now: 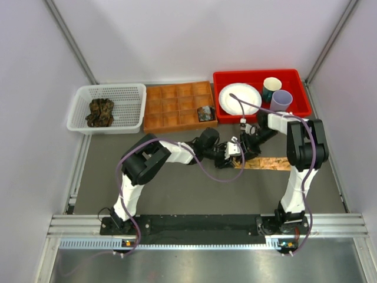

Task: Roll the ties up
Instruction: Roll the tie at the center of the board.

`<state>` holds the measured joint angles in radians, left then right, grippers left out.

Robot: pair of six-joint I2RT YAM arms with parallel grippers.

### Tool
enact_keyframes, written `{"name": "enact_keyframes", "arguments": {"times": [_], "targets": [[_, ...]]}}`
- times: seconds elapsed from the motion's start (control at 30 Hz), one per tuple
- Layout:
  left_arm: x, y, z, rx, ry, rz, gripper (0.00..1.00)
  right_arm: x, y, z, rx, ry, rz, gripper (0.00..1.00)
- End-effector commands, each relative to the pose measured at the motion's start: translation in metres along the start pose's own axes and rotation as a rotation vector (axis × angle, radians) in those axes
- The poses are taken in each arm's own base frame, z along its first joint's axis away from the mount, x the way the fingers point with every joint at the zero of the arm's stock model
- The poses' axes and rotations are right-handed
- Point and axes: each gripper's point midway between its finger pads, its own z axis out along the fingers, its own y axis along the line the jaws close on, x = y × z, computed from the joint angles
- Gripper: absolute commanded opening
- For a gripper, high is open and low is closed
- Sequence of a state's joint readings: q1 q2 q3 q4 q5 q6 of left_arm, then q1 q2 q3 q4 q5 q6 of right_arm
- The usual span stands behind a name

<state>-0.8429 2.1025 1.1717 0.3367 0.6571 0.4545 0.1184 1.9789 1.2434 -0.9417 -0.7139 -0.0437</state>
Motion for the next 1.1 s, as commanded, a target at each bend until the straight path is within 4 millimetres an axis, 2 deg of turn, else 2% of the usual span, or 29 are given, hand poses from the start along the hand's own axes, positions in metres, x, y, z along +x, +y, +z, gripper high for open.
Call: {"name": "enact_keyframes", "arguments": {"times": [0.0,0.07,0.13,0.23,0.4,0.47,0.53,0.57,0.6,0.63,0.7,0.8,0.83,0.93,1.07], "targets": [[0.075,-0.025,-0.019,0.025,0.242,-0.123,0.15,-0.010,0.012,-0.022,-0.078,-0.055,0.007,0.38],[0.076,-0.027,-0.020,0.033,0.246,-0.122,0.14,-0.010,0.019,-0.028,-0.115,-0.066,0.006,0.45],[0.081,-0.029,-0.020,0.037,0.252,-0.120,0.14,-0.008,0.024,-0.028,-0.147,-0.085,-0.013,0.47],[0.081,-0.029,-0.019,0.042,0.251,-0.119,0.14,-0.004,0.026,-0.017,-0.169,-0.051,-0.016,0.46],[0.083,-0.029,-0.018,0.044,0.253,-0.119,0.14,-0.003,0.017,0.005,-0.141,-0.027,-0.038,0.43],[0.082,-0.030,-0.019,0.046,0.253,-0.118,0.14,-0.002,0.015,0.008,-0.146,-0.014,-0.036,0.38],[0.082,-0.030,-0.019,0.043,0.252,-0.115,0.14,0.002,0.016,0.007,-0.147,0.000,-0.034,0.25],[0.083,-0.031,-0.019,0.046,0.256,-0.119,0.14,0.001,0.018,0.004,-0.149,-0.002,-0.040,0.12],[0.083,-0.031,-0.020,0.044,0.257,-0.118,0.14,0.002,0.022,0.000,-0.147,-0.010,-0.047,0.04],[0.083,-0.030,-0.020,0.041,0.254,-0.121,0.14,0.001,0.025,-0.003,-0.148,-0.016,-0.050,0.00],[0.084,-0.032,-0.021,0.044,0.254,-0.125,0.14,0.004,0.031,-0.010,-0.146,-0.016,-0.034,0.00],[0.086,-0.033,-0.021,0.046,0.254,-0.127,0.16,0.006,0.018,-0.011,-0.051,-0.032,-0.014,0.00],[0.086,-0.033,-0.021,0.046,0.254,-0.132,0.19,0.008,0.001,-0.005,0.019,-0.015,0.001,0.00],[0.082,-0.033,-0.021,0.055,0.235,-0.136,0.31,0.001,-0.025,0.005,0.111,-0.014,0.019,0.00],[0.074,-0.031,-0.021,0.053,0.204,-0.150,0.49,-0.007,-0.036,0.015,0.157,0.005,0.017,0.00]]}}
